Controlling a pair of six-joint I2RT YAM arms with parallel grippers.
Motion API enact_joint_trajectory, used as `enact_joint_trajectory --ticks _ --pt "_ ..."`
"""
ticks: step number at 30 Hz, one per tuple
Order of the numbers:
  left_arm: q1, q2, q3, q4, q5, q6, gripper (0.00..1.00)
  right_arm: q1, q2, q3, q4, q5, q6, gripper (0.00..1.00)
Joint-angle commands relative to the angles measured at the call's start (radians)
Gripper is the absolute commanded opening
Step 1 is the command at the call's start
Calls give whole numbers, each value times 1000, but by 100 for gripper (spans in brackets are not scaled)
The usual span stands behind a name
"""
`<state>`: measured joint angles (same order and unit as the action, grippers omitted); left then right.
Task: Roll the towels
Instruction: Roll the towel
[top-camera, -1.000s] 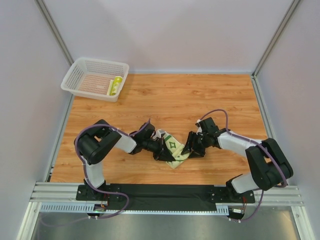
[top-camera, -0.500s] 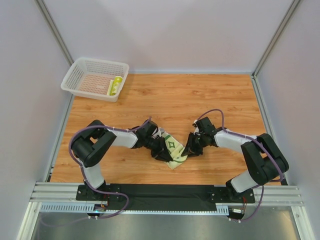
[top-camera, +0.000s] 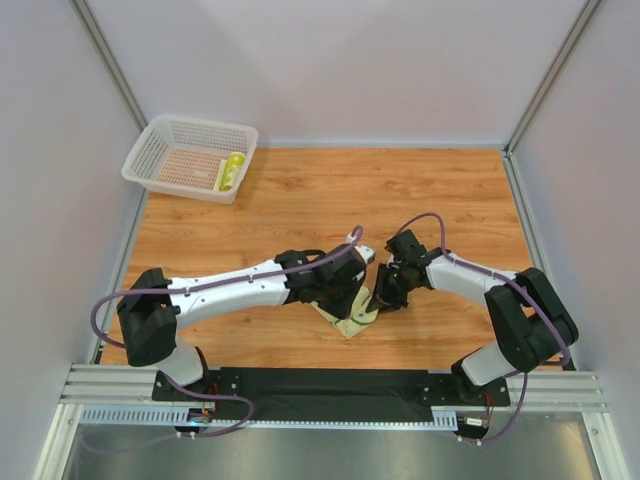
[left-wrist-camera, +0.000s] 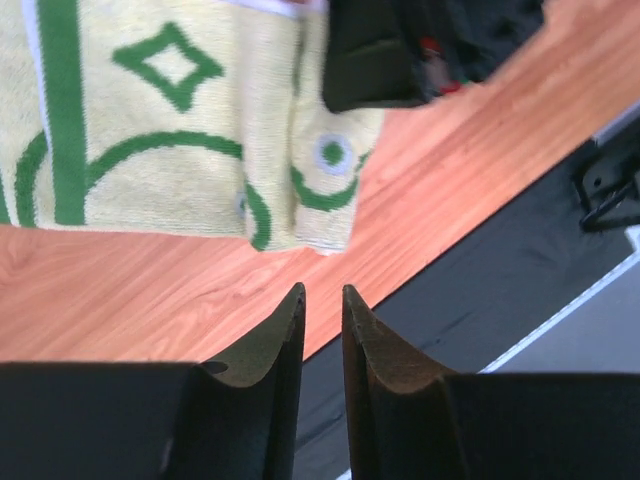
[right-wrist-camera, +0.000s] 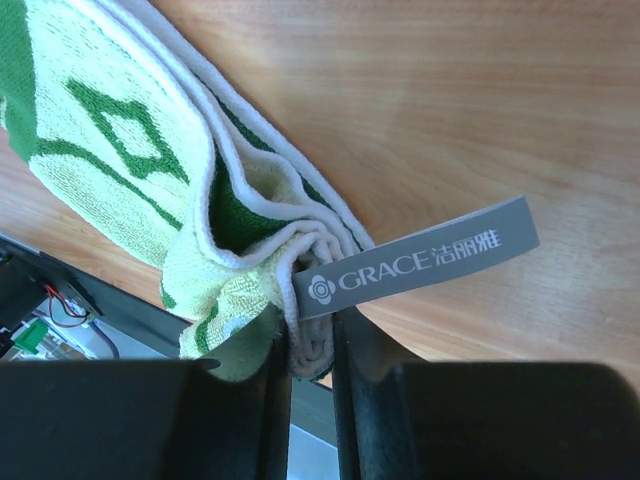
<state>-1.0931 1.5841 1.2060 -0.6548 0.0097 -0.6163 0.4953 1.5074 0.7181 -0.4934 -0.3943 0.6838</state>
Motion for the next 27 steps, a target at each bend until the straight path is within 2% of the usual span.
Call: enact_joint_trajectory --ticks 1,3,7,11,15,21,27 --pt "-86 19 36 -59 -149 168 27 17 -18 40 -48 40 -12 16" --pt "-105 54 49 -36 -103 178 27 22 -16 44 -50 43 -10 14" --pt "-162 122 33 44 -99 179 29 28 -13 52 -59 46 -7 14" --pt "-171 161 21 119 -83 170 30 35 -18 58 -66 46 -6 13" --pt "-172 195 35 126 -91 182 31 37 -27 61 -73 46 -6 12" --pt "-172 226 35 107 -148 196 34 40 -29 66 -80 41 -10 11" --pt "-172 214 -5 96 -250 205 43 43 -26 67 -83 41 -20 11"
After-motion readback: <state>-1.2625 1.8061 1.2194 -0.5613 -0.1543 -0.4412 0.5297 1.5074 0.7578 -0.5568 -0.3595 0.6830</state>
